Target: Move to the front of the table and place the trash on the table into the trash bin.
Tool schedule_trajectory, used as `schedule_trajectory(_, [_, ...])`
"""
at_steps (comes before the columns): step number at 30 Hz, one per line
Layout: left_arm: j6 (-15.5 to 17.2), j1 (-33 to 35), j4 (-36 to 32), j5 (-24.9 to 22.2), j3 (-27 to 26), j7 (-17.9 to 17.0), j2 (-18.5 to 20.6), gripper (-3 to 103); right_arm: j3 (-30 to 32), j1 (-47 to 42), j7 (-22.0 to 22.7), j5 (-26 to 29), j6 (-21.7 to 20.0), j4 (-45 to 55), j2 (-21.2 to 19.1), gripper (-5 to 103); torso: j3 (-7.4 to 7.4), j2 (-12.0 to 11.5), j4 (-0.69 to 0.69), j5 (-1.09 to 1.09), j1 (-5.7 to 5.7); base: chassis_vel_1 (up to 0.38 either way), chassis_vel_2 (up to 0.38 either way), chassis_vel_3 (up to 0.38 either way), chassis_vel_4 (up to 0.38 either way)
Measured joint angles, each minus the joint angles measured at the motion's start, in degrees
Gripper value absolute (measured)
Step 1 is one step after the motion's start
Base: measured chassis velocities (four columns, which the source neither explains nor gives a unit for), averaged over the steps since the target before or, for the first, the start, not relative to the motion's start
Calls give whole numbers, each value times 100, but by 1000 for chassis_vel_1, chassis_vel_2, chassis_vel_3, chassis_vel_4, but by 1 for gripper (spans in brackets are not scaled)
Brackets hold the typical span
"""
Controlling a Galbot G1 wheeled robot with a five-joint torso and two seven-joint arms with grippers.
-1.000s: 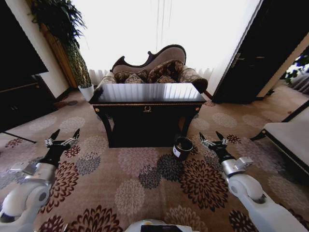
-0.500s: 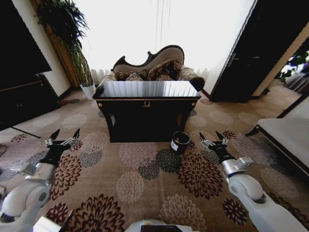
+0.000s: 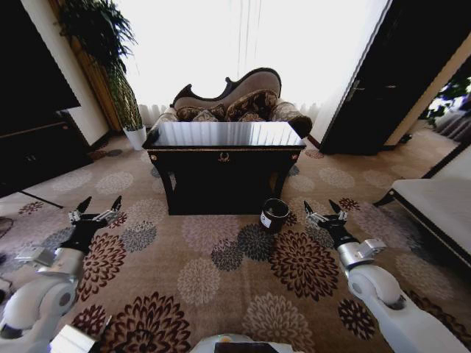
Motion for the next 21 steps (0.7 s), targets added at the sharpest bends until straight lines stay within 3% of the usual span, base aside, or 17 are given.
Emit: schedule_trajectory(21, [0,0,0,0,0,0,0,100,0,0,0,0,0,0,0,100,-1,0,0,0,0,0,0,0,0])
